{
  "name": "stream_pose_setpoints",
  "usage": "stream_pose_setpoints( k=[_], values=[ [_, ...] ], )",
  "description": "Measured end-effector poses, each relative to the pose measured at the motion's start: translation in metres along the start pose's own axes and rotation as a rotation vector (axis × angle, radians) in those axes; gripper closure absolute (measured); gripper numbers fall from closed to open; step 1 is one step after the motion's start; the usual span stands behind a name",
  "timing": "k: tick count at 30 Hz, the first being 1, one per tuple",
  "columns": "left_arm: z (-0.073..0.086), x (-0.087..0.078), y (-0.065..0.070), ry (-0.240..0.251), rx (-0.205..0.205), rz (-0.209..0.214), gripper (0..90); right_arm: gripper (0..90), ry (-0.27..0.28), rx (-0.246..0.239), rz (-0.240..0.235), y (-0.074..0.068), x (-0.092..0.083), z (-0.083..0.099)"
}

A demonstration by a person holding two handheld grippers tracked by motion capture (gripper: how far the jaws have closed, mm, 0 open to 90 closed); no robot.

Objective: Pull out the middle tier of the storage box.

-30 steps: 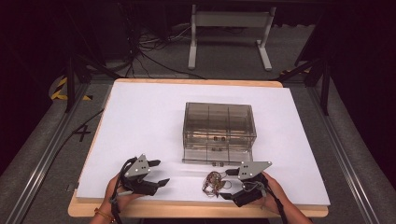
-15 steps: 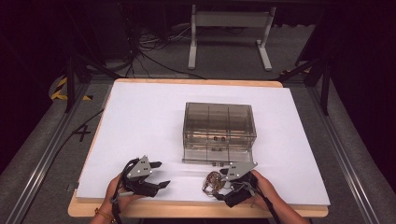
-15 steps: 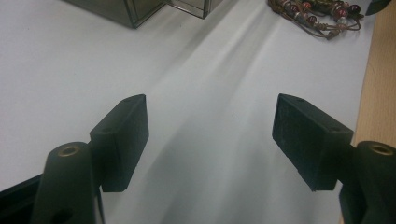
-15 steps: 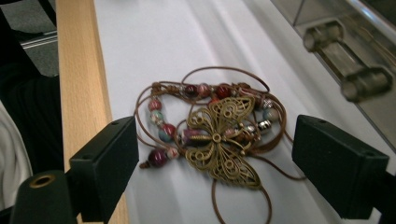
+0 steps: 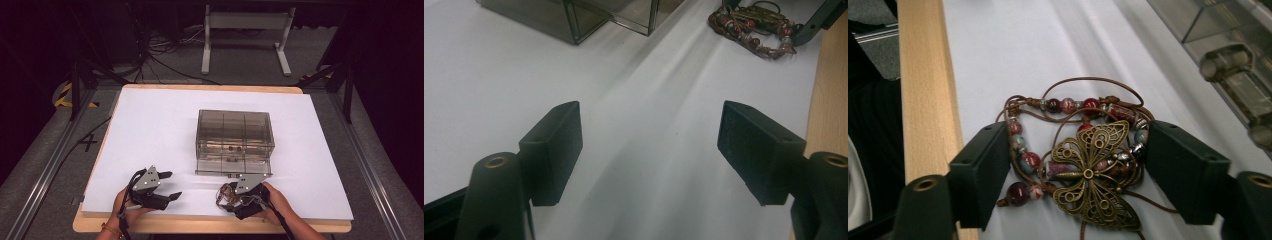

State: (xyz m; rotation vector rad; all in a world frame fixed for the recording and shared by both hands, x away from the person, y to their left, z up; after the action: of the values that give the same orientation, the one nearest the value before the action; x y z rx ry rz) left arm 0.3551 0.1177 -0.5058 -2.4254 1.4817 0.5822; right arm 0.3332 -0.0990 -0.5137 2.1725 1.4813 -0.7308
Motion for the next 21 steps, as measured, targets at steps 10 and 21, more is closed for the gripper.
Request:
stream_pose_setpoints(
  k=[10, 21],
  values=[
    [-0.0033, -0.0010, -0.0008, 0.034, 0.018, 0.015, 26.3, 64.5, 0.028, -0.020, -0.053, -0.0063, -0.0025, -0.0013],
    [-0.0015, -0.0003, 0.0000, 0.022, 0.011, 0.026, 26.3, 71.7, 0.045, -0.037, -0.057, -0.0091, -0.0053, -0.0036]
  ],
)
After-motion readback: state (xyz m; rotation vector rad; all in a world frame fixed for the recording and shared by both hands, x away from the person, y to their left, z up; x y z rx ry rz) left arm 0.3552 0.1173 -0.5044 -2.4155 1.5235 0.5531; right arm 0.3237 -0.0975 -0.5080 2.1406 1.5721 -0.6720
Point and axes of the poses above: each handheld gripper's, and its own axes: x roughly forward along the jaws, z roughly out of its underside, y roughly to its right, the point moved 9 cm from there along x, roughly forward along the jaws, and after that the axes turned 7 degrees about y, right-handed, at the moved point
